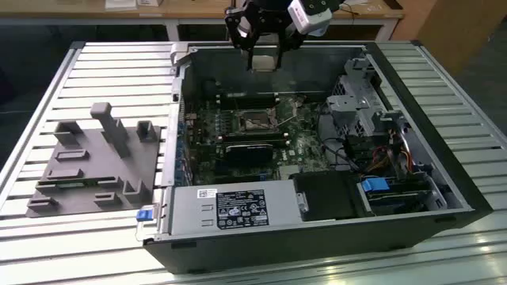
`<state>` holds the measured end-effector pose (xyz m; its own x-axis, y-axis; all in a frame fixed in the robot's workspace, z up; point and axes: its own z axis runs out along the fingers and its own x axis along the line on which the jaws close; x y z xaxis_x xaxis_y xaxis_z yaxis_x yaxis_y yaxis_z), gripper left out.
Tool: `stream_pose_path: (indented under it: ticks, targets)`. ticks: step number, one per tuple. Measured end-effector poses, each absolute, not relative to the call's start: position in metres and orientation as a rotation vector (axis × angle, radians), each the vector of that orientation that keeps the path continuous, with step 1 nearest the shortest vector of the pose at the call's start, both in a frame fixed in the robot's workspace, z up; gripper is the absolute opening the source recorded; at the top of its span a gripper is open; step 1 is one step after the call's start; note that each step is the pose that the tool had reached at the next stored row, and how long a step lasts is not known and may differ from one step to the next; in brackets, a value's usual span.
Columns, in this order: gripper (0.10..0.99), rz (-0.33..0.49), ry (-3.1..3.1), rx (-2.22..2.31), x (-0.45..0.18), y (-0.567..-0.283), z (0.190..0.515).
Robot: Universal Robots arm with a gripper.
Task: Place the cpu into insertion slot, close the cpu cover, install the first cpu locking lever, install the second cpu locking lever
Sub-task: 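Place the cpu into insertion slot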
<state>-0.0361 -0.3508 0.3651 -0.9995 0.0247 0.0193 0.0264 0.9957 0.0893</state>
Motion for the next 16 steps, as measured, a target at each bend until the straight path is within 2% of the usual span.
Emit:
stream_pose_path:
  ticks: [16]
  targets:
    - [0.537, -0.14, -3.123, -0.04, -0.0365, -0.3508, 0.3612]
